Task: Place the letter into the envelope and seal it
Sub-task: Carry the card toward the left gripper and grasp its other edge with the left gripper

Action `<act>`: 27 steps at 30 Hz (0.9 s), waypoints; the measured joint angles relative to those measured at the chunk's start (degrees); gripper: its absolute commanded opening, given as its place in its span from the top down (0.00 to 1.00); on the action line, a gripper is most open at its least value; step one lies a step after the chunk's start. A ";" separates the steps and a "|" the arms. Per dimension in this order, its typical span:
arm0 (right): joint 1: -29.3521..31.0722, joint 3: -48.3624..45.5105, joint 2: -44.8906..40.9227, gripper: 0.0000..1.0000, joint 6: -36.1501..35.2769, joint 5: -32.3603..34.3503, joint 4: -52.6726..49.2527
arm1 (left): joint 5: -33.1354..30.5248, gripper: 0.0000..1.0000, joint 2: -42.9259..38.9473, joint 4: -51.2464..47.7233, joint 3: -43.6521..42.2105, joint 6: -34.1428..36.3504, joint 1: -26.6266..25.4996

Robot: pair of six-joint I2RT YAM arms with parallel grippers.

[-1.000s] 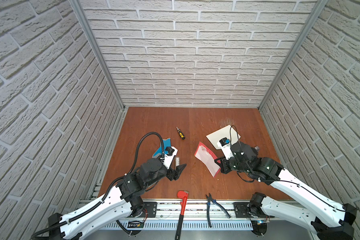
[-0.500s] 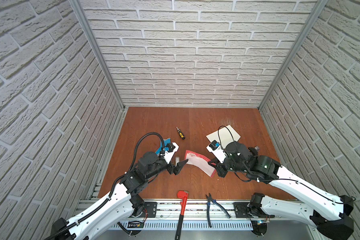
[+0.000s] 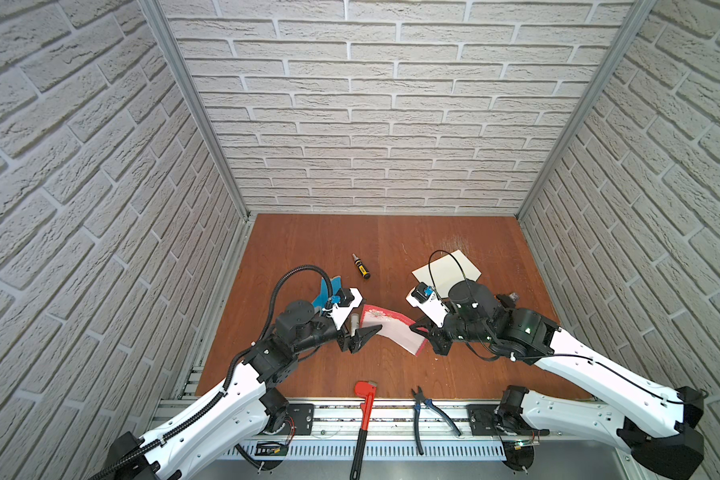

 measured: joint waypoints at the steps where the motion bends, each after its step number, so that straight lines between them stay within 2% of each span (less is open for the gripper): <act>1: 0.00 0.00 0.00 0.94 -0.20 -0.24 0.15 | 0.31 0.22 0.00 0.09 0.00 -0.04 0.02; 4: 0.02 0.00 -0.11 0.94 -0.44 -0.63 0.83 | 1.95 0.31 0.02 0.59 0.00 -0.46 0.04; 8: 0.02 0.00 -0.50 0.94 -0.57 -0.63 1.53 | 3.58 0.57 2.03 1.16 0.11 -0.87 0.02; 13: 0.04 0.00 -0.83 0.93 -0.68 -0.48 2.01 | 3.98 0.84 2.23 0.72 0.11 -1.27 0.13; 14: 0.04 0.00 -0.92 0.92 -0.72 -0.37 2.05 | 3.93 0.92 1.97 0.55 0.11 -1.42 0.13; 15: 0.04 -0.02 -1.01 0.85 -0.81 -0.33 2.05 | 3.80 0.98 1.68 0.33 0.13 -1.57 0.13; 17: 0.07 -0.09 -1.31 0.68 -0.81 0.07 2.08 | 3.69 1.00 0.96 -0.31 0.17 -1.84 0.13; 19: 0.11 -0.31 -1.79 0.57 -0.85 0.66 2.16 | 3.32 1.00 -0.26 -1.36 0.44 -1.90 0.13; 23: 0.11 -2.47 -4.87 0.45 0.37 3.48 3.80 | 0.85 1.00 -1.99 -2.75 1.84 -3.69 0.13; 27: 0.11 -7.96 -10.51 0.41 2.75 7.32 7.72 | -2.62 1.00 -3.74 -3.48 2.29 -7.15 0.13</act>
